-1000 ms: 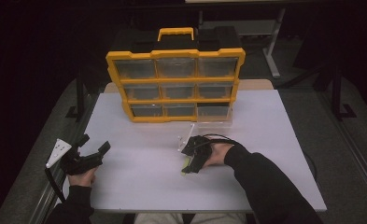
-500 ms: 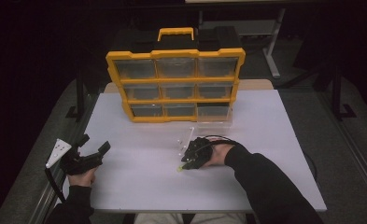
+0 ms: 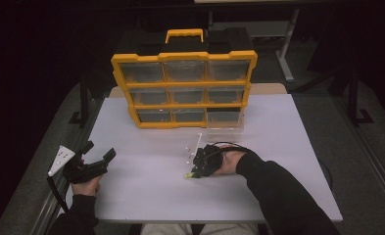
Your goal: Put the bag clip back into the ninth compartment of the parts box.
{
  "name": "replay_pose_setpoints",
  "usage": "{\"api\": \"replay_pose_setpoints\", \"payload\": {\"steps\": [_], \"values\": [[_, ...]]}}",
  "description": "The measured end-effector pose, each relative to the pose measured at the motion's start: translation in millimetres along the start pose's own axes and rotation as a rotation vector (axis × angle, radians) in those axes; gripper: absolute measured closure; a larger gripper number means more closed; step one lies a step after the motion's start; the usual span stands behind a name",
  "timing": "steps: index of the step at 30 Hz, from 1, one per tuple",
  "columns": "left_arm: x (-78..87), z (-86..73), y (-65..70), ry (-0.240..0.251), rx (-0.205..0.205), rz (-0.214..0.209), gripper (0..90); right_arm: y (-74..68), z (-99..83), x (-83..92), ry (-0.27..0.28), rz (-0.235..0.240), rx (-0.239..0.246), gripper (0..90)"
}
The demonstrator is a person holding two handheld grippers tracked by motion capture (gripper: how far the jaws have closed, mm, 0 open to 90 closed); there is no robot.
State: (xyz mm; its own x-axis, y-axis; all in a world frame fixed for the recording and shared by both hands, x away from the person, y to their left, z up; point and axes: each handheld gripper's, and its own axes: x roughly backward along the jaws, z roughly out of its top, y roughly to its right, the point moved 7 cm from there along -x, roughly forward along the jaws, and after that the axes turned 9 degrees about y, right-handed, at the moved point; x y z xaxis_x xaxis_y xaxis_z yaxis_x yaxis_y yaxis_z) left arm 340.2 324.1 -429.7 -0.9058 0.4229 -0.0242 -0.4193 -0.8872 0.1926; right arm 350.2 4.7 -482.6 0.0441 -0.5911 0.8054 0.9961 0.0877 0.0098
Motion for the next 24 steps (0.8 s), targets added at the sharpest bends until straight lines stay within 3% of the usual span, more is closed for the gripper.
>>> {"api": "replay_pose_setpoints", "payload": {"steps": [4, 11, 24], "values": [[0.0, 0.0, 0.0, 0.001, 0.000, 0.001, 0.0, -2.0, 5.4, 7.8, 0.030, 0.005, -0.036, 76.9], [0.0, -0.5, -0.5, -0.005, -0.003, -0.001, 0.0, -1.5, 15.1, 22.2, 0.071, -0.006, -0.028, 76.9], [0.1, -0.9, -0.9, -0.011, -0.006, 0.000, 0.0, 5.5, 28.4, 49.5, 0.225, -0.032, -0.078, 77.0]]}}
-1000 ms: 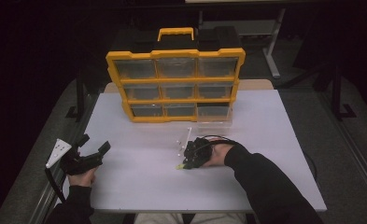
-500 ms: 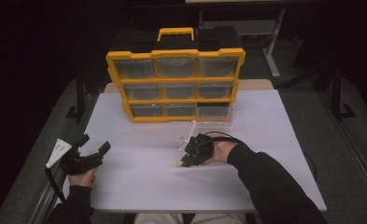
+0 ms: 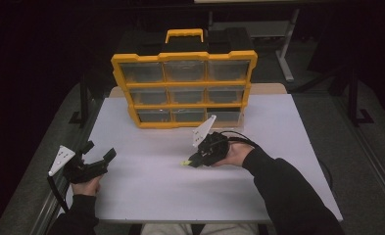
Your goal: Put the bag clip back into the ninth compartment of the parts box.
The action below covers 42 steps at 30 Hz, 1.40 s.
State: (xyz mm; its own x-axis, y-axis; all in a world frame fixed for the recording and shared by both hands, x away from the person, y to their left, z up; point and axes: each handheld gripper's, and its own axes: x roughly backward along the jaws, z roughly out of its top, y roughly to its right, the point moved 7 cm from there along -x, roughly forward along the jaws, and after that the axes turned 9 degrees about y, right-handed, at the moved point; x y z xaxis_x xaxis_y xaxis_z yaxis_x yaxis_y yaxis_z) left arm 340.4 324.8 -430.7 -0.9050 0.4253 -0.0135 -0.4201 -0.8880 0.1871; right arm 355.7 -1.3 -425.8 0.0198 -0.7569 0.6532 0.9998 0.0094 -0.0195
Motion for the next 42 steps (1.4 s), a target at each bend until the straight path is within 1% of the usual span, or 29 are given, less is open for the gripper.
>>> {"api": "replay_pose_setpoints", "payload": {"steps": [1, 12, 21, 25, 26, 30, 32, 35, 39, 42], "values": [[-0.1, 0.0, 0.1, 0.000, 0.000, -0.001, 0.0, 0.5, 1.5, 3.1, 0.011, -0.003, -0.002, 77.0], [-0.1, 0.1, 0.4, -0.001, -0.003, -0.002, 0.0, 0.1, 8.3, 14.4, 0.039, -0.015, 0.002, 76.9], [0.0, 0.1, 0.7, -0.004, -0.002, -0.002, 0.0, 1.2, 15.0, 25.9, 0.068, -0.039, 0.018, 76.9], [-0.2, 0.0, 0.3, 0.000, -0.001, -0.002, 0.0, 4.2, 17.1, 31.6, 0.090, -0.054, 0.017, 76.9], [-0.1, 0.0, 0.3, -0.001, -0.001, -0.002, 0.0, 4.6, 17.7, 32.6, 0.102, -0.051, 0.011, 76.9], [-0.2, 0.4, 0.5, 0.001, -0.004, -0.004, 0.0, 9.1, 19.1, 41.0, 0.130, -0.086, 0.007, 76.8], [-0.2, 0.7, 0.8, 0.004, -0.001, -0.003, 0.0, 11.1, 20.1, 45.1, 0.150, -0.096, 0.002, 76.9], [-0.4, 0.8, 0.4, 0.006, -0.003, -0.005, 0.0, 13.3, 20.7, 51.2, 0.162, -0.110, -0.009, 76.9], [-0.2, 0.9, 0.7, 0.006, -0.001, -0.004, 0.0, 18.1, 22.4, 61.4, 0.182, -0.139, -0.004, 76.8], [-0.2, 0.9, 0.8, 0.006, 0.000, -0.004, 0.0, 19.6, 23.4, 68.9, 0.200, -0.155, -0.026, 76.8]]}}
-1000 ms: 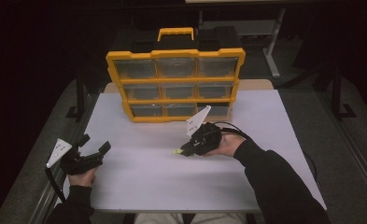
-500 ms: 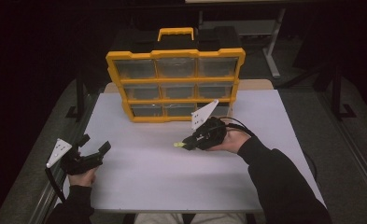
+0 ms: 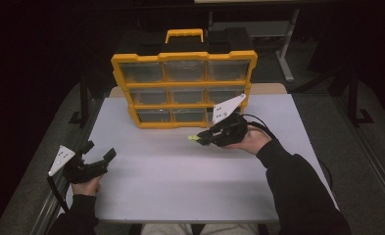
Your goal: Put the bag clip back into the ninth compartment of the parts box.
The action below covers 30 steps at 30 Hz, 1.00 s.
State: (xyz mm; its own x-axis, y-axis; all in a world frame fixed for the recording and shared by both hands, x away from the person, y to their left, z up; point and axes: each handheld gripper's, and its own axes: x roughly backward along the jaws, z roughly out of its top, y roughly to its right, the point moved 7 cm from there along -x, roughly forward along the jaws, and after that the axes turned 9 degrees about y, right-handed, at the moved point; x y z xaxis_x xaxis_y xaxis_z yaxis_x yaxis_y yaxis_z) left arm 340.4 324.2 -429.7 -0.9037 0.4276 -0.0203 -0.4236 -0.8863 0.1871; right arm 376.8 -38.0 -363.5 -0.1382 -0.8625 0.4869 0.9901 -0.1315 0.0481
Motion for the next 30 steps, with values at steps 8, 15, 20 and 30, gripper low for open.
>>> {"api": "replay_pose_setpoints", "payload": {"steps": [8, 15, 20, 30], "values": [[0.0, -0.1, 0.0, -0.001, -0.001, 0.000, 0.0, 8.9, 2.0, 12.6, 0.041, -0.053, -0.010, 76.8], [0.1, -0.3, 0.3, -0.001, 0.004, 0.002, 0.0, 17.1, 0.5, 21.7, 0.052, -0.115, -0.059, 76.8], [0.1, -0.2, 0.2, 0.000, 0.005, 0.003, 0.0, 25.6, -4.8, 26.9, 0.033, -0.163, -0.098, 76.7], [0.2, -0.2, 0.2, 0.001, 0.006, 0.004, 0.0, 39.1, -6.3, 38.2, 0.073, -0.228, -0.136, 76.7]]}}
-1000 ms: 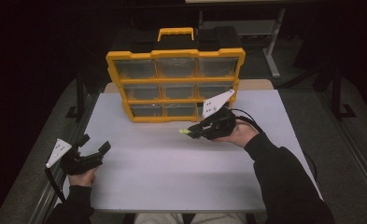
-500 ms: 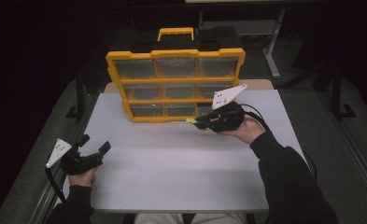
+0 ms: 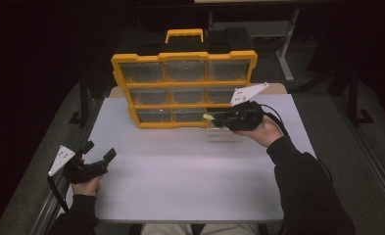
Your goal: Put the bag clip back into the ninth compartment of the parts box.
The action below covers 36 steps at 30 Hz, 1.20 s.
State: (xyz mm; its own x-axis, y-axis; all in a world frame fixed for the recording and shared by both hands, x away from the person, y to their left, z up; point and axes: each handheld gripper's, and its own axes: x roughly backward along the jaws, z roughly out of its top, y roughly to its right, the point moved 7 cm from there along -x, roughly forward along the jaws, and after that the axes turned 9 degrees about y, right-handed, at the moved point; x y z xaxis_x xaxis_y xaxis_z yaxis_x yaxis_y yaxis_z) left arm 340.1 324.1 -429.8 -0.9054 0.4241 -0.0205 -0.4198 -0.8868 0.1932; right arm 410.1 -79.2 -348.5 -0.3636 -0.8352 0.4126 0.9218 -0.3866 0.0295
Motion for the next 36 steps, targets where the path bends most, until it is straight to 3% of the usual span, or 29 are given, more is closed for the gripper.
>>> {"api": "replay_pose_setpoints", "payload": {"steps": [6, 10, 21, 28, 30, 33, 35, 36], "values": [[0.0, 0.0, 0.1, -0.002, -0.002, -0.001, 0.0, 12.6, -3.6, 3.6, -0.005, -0.060, -0.033, 76.8], [0.0, -0.3, -0.4, -0.004, -0.005, -0.002, 0.0, 20.2, -6.4, 4.5, -0.014, -0.098, -0.091, 76.8], [0.0, -0.3, -0.5, -0.004, -0.005, -0.001, 0.0, 41.0, -21.3, 2.6, -0.085, -0.181, -0.166, 76.8], [0.1, -0.7, -0.5, -0.010, -0.009, -0.003, 0.0, 47.7, -29.9, 0.3, -0.142, -0.214, -0.215, 76.8], [-0.1, -0.8, -0.4, -0.010, -0.008, -0.003, 0.0, 48.6, -32.5, 0.4, -0.160, -0.231, -0.248, 76.8], [-0.2, -1.2, -0.3, -0.011, -0.007, -0.005, 0.0, 50.6, -36.1, -0.2, -0.184, -0.265, -0.254, 76.3], [-0.2, -0.9, 0.0, -0.010, -0.008, -0.004, 0.0, 51.5, -38.1, -0.4, -0.197, -0.276, -0.263, 71.9], [-0.2, -1.0, -0.1, -0.011, -0.009, -0.004, 0.0, 51.5, -38.6, -0.7, -0.202, -0.284, -0.273, 63.9]]}}
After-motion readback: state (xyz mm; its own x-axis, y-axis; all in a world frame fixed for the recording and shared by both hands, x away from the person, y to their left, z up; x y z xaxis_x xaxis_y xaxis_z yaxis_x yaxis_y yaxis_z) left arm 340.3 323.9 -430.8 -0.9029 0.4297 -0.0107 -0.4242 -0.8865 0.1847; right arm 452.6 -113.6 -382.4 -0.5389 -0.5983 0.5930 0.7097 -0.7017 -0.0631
